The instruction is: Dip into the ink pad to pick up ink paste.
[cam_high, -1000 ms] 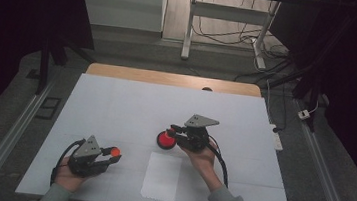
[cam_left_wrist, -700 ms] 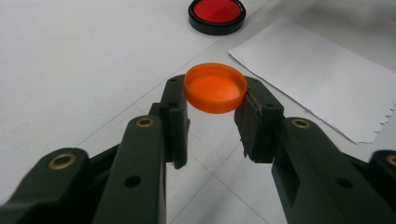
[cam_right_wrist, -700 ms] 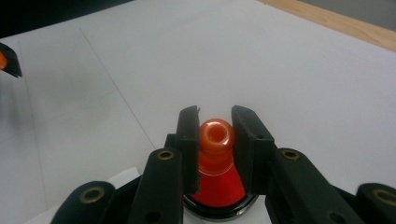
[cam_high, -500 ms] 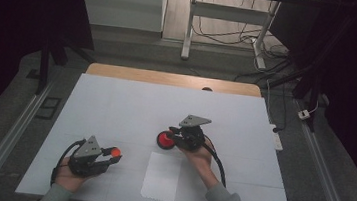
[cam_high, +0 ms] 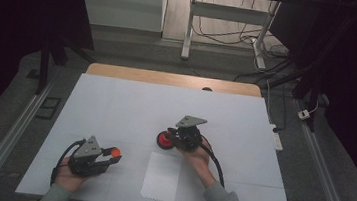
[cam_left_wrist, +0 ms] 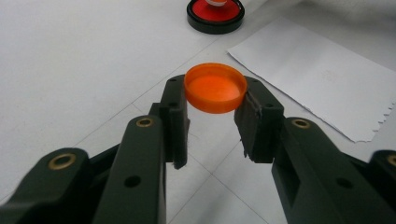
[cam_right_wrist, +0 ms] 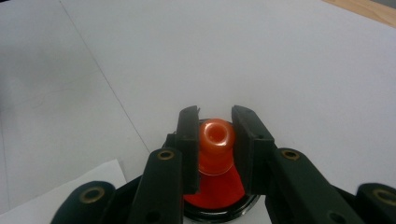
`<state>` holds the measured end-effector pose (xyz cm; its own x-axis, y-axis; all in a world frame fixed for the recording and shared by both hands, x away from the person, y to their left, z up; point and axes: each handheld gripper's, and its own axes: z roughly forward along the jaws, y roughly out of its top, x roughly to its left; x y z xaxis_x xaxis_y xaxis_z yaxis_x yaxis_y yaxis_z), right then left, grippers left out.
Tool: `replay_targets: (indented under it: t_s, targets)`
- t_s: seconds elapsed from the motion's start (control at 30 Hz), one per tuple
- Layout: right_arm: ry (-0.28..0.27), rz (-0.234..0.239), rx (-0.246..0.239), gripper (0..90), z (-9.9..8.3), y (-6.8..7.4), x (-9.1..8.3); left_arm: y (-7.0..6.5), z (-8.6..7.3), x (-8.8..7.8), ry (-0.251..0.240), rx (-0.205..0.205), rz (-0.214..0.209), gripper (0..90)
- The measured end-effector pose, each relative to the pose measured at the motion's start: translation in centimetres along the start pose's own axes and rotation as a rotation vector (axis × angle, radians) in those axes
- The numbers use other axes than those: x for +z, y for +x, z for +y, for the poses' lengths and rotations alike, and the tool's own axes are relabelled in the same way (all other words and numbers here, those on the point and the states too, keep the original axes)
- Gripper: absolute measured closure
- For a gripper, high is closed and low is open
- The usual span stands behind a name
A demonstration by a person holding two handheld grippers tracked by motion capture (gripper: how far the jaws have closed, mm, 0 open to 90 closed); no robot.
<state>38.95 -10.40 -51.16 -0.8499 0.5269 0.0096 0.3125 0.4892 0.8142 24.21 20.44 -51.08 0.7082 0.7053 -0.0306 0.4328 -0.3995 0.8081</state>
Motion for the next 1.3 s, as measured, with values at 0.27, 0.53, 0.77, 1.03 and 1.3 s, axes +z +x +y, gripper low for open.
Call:
replay_targets:
  t_s: [0.27, 0.53, 0.77, 1.03, 1.3]
  targets:
    - [0.007, -0.007, -0.009, 71.9, -0.07, 0.04, 0.21, 0.01, -0.01, 0.02, 0.002, -0.001, -0.004, 65.3]
    - [0.02, -0.015, -0.015, 72.0, -0.17, 0.13, 0.52, 0.0, -0.01, 0.0, 0.001, -0.001, -0.003, 65.3]
    - [0.026, -0.024, -0.023, 72.0, -0.19, 0.28, 0.68, -0.05, 0.0, 0.04, 0.003, 0.001, -0.007, 65.3]
    - [0.037, -0.036, -0.029, 72.2, -0.23, 0.48, 0.87, -0.1, 0.02, 0.04, 0.002, 0.0, -0.008, 65.2]
    - [0.035, -0.042, -0.024, 72.2, -0.31, 0.58, 0.99, -0.11, 0.01, -0.05, -0.002, -0.001, -0.01, 65.2]
